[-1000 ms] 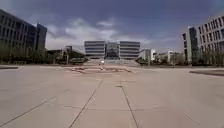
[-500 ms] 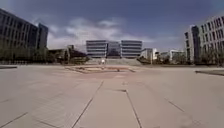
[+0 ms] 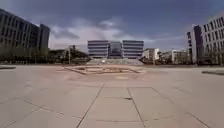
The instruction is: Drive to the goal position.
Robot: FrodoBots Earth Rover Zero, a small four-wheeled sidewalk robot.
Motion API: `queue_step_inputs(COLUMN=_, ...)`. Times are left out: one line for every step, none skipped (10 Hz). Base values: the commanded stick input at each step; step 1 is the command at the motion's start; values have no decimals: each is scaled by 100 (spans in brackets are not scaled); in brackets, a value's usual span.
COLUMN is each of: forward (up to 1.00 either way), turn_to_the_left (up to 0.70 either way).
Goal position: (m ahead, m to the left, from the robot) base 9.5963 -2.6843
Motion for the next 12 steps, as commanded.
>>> queue_step_inputs(forward=100, turn_to_the_left=-35)
queue_step_inputs(forward=100, turn_to_the_left=-35)
queue_step_inputs(forward=100, turn_to_the_left=-35)
queue_step_inputs(forward=100, turn_to_the_left=-35)
queue_step_inputs(forward=100, turn_to_the_left=-35)
queue_step_inputs(forward=100, turn_to_the_left=-35)
queue_step_inputs(forward=100, turn_to_the_left=-35)
queue_step_inputs(forward=100, turn_to_the_left=-35)
queue_step_inputs(forward=100, turn_to_the_left=-35)
queue_step_inputs(forward=100, turn_to_the_left=-35)
queue_step_inputs(forward=100, turn_to_the_left=-35)
queue_step_inputs(forward=100, turn_to_the_left=-35)
